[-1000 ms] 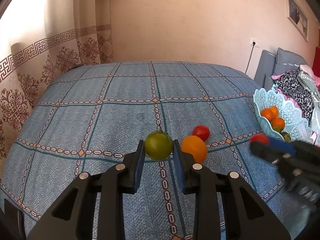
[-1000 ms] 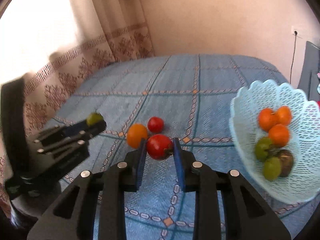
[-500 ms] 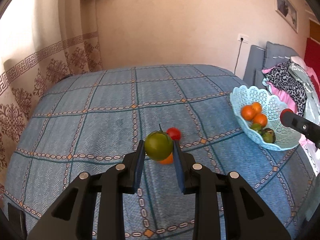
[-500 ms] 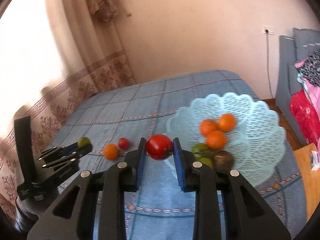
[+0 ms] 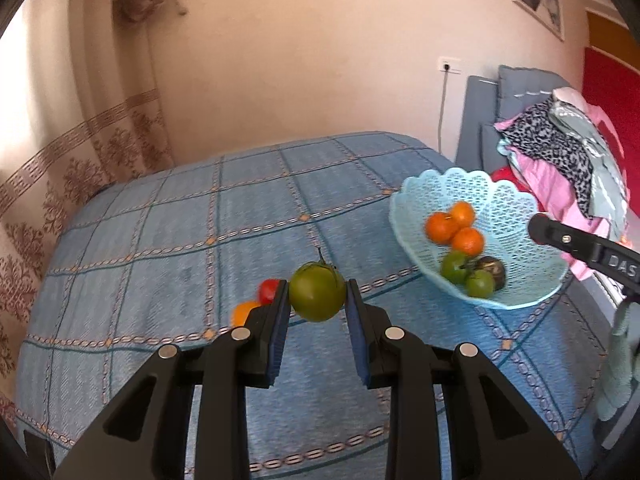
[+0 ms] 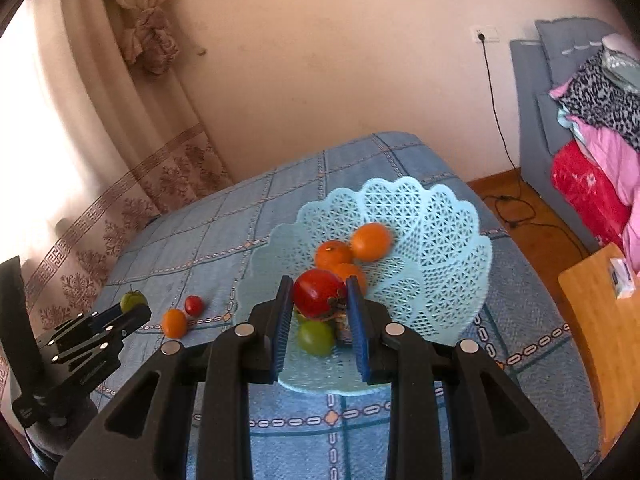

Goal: Organize fruits
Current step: 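Carry both tomatoes over the blue basket and open both tools to drop them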

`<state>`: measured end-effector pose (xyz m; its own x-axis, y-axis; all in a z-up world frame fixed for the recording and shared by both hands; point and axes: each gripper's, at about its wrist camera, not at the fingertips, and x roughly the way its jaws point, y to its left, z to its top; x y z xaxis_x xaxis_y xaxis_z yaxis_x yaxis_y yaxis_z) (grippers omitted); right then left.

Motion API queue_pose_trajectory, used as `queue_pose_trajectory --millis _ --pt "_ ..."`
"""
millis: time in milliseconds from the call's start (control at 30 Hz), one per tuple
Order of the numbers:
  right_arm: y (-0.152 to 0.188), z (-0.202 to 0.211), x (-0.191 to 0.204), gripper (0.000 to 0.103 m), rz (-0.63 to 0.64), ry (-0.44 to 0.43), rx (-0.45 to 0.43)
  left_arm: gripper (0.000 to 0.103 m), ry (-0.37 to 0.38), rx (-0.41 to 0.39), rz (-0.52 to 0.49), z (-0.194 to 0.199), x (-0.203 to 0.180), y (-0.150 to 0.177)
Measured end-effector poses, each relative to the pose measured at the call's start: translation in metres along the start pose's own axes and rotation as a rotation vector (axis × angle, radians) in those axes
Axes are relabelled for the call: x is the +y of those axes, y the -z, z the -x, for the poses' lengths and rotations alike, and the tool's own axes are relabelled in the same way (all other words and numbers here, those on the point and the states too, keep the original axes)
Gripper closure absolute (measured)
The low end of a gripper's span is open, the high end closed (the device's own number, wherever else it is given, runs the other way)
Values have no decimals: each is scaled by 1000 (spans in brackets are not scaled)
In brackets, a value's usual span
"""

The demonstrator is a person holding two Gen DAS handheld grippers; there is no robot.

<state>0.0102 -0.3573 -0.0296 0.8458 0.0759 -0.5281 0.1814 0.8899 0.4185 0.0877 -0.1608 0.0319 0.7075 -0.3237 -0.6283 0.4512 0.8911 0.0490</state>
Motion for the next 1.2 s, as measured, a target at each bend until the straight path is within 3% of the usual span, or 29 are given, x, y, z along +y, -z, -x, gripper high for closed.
queue_pose_trajectory --millis 100,167,200,233,967,1000,1033,1100,1200 --pt "-1 -1 -4 75 -21 -3 7 75 22 -2 -27 -3 -15 -4" --pt "-2 -1 -8 58 -46 -12 10 75 38 -3 -46 -4 -25 -7" --pt "-2 0 -11 43 -68 -10 -3 75 47 -3 -54 -5 -30 -7" --pt "-3 2 -13 42 -74 -3 -13 75 54 -4 -62 -6 -33 -8" --pt "-11 18 -36 42 -178 59 -78 75 258 26 -134 -42 -106 -27" --pt "-11 18 -36 42 -182 60 -78 70 270 27 -136 -43 -108 -27" --pt "-10 17 -37 42 -184 61 -77 52 283 21 -142 -44 -111 -26" --pt "-10 15 -38 42 -185 65 -72 36 285 -11 -151 -42 -113 -24" --pt "-8 11 -38 42 -188 70 -60 35 275 -27 -159 -41 -110 -22"
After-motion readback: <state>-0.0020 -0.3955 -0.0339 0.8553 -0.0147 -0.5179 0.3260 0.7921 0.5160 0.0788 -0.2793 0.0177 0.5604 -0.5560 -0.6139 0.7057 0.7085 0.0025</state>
